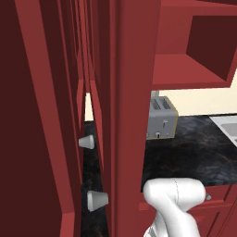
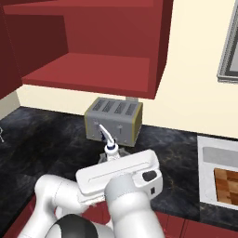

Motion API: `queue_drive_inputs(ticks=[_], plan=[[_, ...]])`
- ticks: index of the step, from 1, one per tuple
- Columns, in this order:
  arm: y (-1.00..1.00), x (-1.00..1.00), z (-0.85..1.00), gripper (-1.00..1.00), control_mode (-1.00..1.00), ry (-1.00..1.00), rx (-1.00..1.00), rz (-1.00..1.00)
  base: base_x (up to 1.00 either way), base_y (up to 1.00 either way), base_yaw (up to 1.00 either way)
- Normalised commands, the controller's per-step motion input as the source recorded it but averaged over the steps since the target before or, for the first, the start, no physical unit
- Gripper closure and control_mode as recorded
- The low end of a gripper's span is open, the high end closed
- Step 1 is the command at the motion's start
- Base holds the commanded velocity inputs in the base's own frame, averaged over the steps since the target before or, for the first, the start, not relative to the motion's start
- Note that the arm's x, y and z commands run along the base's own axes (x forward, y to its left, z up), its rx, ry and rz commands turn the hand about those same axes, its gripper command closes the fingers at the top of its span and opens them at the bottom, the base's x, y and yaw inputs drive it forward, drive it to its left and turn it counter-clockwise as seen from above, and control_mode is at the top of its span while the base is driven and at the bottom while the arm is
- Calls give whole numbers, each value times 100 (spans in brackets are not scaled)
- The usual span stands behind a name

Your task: Move the cutting board and knife to the sink. Then move spray from the cabinet to the counter.

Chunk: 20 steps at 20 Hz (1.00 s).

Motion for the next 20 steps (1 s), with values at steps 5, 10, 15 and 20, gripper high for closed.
queue_drive_inputs(ticks=[5, 10, 15, 20], plan=[[4, 46, -59, 100, -100, -5, 2, 0, 0, 0, 0], [3, 55, -47, 100, -100, 0, 8, 0, 0, 0, 0], [7, 53, -49, 100, -100, 0, 7, 0, 0, 0, 0], [9, 44, -45, 100, -100, -1, 2, 0, 0, 0, 0]])
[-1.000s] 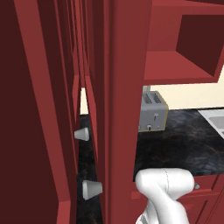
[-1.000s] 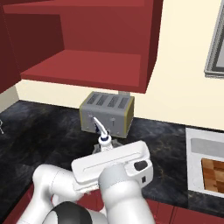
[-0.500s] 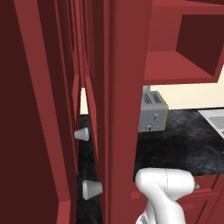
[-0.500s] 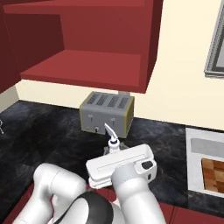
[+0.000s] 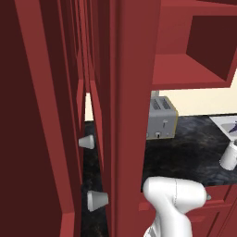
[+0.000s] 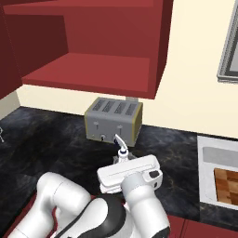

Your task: Move the cutting board and knife to the sink. Then move spray from the cabinet to the counter.

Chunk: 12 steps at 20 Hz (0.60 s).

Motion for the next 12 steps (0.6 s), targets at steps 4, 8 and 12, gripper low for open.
queue_drive_inputs(ticks=[4, 8, 12], plan=[[9, 31, -33, 100, -100, -3, 0, 0, 0, 0, 0], [8, 33, -16, 100, -100, 0, 0, -3, 0, 0, 0], [7, 41, -15, 100, -100, 0, 0, -3, 0, 0, 0]])
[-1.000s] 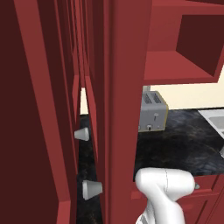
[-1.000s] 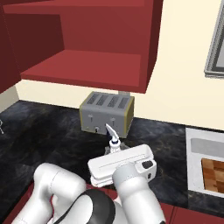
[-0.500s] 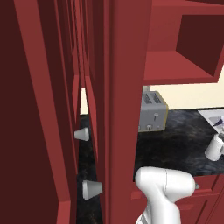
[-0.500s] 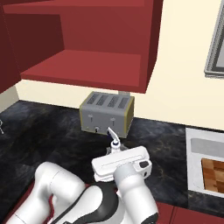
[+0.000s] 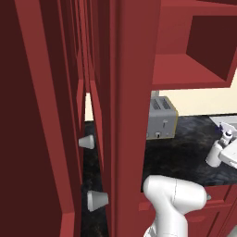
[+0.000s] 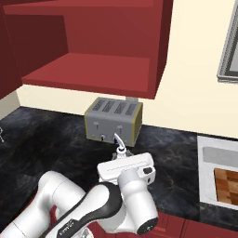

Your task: Move the cutting board and knife to the sink. Then move spray from the cabinet to the counter.

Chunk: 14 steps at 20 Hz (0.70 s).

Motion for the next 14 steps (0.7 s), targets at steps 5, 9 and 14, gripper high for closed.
queue_drive_inputs(ticks=[5, 9, 14], plan=[[2, 41, -17, 100, -100, 0, 0, -2, 0, 0, 0], [0, 33, -19, 100, -100, 0, 0, 0, 0, 0, 0], [0, 24, -25, 100, -100, 0, 0, -1, 0, 0, 0]])
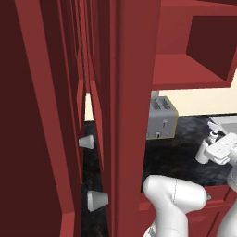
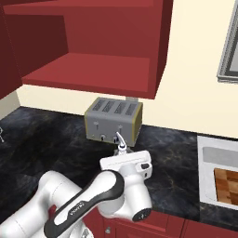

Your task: Move the cutting board and knife to the sink. Then move spray from the cabinet to the counter.

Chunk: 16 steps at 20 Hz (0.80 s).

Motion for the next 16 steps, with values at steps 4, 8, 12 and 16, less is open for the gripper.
queue_drive_inputs(ticks=[4, 8, 12, 16], plan=[[0, 23, -25, 100, -100, 0, 0, -1, 0, 0, 0], [0, 22, -24, 100, -100, 0, 0, 0, 0, 0, 0], [0, 19, -28, 100, -100, 0, 0, 0, 0, 0, 0], [-4, 15, -29, 100, -100, -1, 0, 0, 0, 0, 0]])
